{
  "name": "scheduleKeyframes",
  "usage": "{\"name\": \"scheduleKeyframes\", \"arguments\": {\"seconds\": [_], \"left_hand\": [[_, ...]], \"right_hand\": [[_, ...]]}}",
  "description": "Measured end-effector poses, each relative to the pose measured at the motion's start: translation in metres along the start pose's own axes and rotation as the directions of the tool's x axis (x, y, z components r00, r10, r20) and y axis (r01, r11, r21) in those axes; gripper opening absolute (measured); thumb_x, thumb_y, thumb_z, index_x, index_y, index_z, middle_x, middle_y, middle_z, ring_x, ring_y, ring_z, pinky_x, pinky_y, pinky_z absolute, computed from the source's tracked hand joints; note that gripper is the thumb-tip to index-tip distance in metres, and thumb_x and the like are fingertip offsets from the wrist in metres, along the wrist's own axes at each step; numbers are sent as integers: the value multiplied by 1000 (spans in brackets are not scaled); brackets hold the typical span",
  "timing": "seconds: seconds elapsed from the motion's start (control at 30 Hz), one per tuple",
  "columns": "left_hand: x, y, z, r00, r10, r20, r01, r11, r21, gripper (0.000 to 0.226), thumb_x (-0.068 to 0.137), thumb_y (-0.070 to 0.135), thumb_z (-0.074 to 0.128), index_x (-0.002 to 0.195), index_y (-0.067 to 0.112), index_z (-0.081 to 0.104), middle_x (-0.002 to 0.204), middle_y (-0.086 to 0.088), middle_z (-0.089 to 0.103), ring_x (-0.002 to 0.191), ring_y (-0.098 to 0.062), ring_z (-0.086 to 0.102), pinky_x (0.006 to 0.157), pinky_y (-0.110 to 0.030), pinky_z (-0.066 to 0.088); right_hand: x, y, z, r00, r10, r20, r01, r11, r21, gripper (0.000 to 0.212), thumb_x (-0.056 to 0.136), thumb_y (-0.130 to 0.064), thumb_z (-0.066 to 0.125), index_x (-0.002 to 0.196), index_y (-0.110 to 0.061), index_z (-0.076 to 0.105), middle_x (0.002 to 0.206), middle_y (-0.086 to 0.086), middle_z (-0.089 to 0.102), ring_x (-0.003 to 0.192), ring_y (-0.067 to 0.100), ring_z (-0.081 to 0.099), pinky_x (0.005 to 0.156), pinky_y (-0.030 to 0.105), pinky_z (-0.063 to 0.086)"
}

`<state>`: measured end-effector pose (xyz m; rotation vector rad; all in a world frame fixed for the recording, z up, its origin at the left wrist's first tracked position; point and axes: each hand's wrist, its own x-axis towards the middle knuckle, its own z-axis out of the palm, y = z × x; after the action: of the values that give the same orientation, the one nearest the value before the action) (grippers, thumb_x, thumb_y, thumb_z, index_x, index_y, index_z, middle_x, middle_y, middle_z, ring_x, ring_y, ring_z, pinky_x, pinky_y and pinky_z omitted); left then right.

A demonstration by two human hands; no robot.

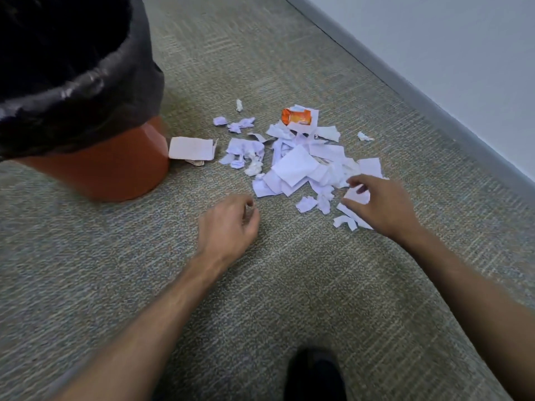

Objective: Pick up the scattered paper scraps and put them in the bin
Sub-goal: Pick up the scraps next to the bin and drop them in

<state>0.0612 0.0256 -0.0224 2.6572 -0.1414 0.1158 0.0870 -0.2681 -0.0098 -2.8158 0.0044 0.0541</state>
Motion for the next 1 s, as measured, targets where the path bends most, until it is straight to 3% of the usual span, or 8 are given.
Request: {"name": "scheduleKeyframes", "arguments": {"seconds": [0.13,0.27,0.37,0.47,0.57,0.73,0.87,1.0], "left_hand": [[-6,1,32,987,6,160,-11,999,34,27,95,38,51,111,20,63,105,3,64,85,-11,53,69,-27,42],[-4,12,55,972,12,233,-17,1000,16,37,95,41,51,124,18,58,118,0,58,108,-19,55,84,-36,48],[3,26,71,965,32,259,-33,999,-1,55,95,46,52,142,18,42,137,-1,48,124,-19,47,93,-38,47],[14,41,84,959,27,282,-23,1000,-16,72,94,54,50,151,20,22,150,-6,34,133,-22,40,96,-45,47],[27,54,100,955,22,296,-35,999,37,79,93,64,43,153,20,15,147,-10,34,131,-25,39,91,-48,49],[50,78,122,962,-34,271,4,994,112,76,90,69,43,143,16,36,138,-8,41,121,-26,44,80,-44,51],[62,94,132,965,-27,260,5,997,83,46,95,49,53,126,14,55,133,-9,44,117,-28,49,79,-45,50],[63,93,134,967,9,254,-1,999,-35,30,96,33,55,114,10,65,121,-7,52,105,-28,57,79,-41,48]], "right_hand": [[-11,30,17,989,106,107,-94,990,-108,65,80,-53,72,135,-22,55,126,2,65,111,24,62,87,39,49],[-14,48,26,966,169,198,-121,965,-232,105,66,-79,63,150,-24,33,155,-1,38,138,22,41,102,46,43],[-11,54,29,941,234,245,-168,950,-262,124,56,-89,57,155,-27,16,162,1,20,147,22,25,107,52,38],[-11,52,35,923,269,275,-186,938,-294,130,52,-94,52,155,-33,1,164,1,10,148,25,21,107,54,38],[-11,47,40,941,252,227,-171,930,-324,117,61,-91,49,155,-34,7,162,1,17,143,27,32,103,50,42],[-8,45,49,986,148,77,-113,932,-345,76,85,-71,49,146,-27,39,149,0,44,127,25,53,88,41,51],[-9,49,58,999,-37,-17,30,948,-316,36,94,-42,56,116,-17,68,120,1,66,100,27,67,65,34,51],[-10,50,56,992,-70,-103,44,972,-232,22,94,-23,57,107,-15,73,104,2,73,90,29,69,61,35,51]]}}
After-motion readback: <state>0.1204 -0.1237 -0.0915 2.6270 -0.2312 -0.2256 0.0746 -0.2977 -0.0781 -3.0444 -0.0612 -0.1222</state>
